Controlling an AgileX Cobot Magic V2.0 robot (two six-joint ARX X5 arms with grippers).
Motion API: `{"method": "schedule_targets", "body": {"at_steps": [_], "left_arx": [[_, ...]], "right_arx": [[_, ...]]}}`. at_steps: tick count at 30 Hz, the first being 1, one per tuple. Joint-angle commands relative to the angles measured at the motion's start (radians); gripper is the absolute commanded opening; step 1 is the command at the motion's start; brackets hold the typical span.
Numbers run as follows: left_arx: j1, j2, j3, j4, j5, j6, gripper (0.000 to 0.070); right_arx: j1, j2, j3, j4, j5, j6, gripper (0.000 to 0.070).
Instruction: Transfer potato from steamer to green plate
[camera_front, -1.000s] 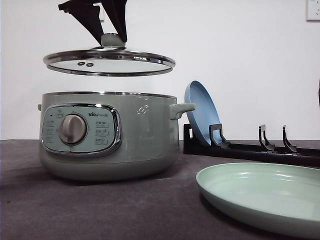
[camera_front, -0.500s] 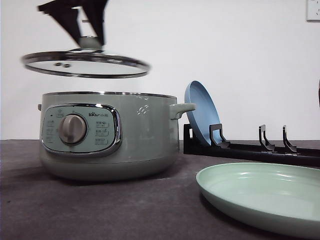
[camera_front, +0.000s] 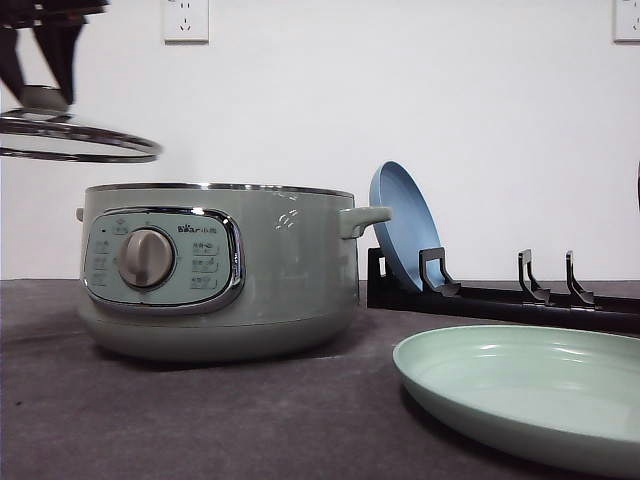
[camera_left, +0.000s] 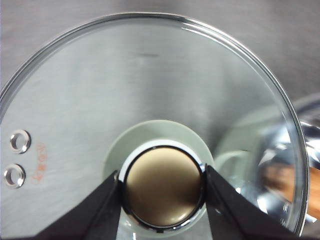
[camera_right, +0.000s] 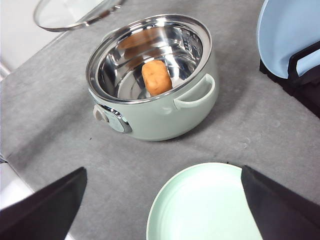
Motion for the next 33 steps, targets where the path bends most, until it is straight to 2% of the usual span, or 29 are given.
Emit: {"method": "schedule_targets", "body": {"at_steps": [1, 4, 7, 12, 19, 26, 33], "left_arx": [[0.015, -0.02, 0.043, 0.023, 0.002, 0.008, 0.0], [0.036, -0.02, 0.043, 0.023, 0.002, 0.008, 0.0], [0.045, -0.02, 0.043, 0.023, 0.002, 0.007, 0.0], [0.045, -0.02, 0.043, 0.023, 0.002, 0.007, 0.0], [0.044, -0.02, 0.043, 0.023, 0.003, 0.007, 0.0], [0.044, -0.02, 0.043, 0.023, 0.003, 0.007, 0.0], [0.044, -0.02, 0.043, 0.023, 0.003, 0.008, 0.0]], "right_arx": [[0.002, 0.01, 0.005, 0.012, 0.0, 0.002, 0.0624], [0.003, 0.034, 0.005, 0.044, -0.018, 0.039, 0.0624], [0.011, 0.089, 0.012, 0.115, -0.076, 0.073, 0.0624], [0.059, 0.262, 0.089, 0.177, -0.105, 0.094, 0.0623], [0.138, 0.595, 0.352, 0.142, -0.107, 0.017, 0.0623], [0.195, 0.953, 0.713, -0.013, -0.1, -0.078, 0.0623], [0.254, 1.257, 1.045, -0.151, 0.0, -0.17, 0.0623]]}}
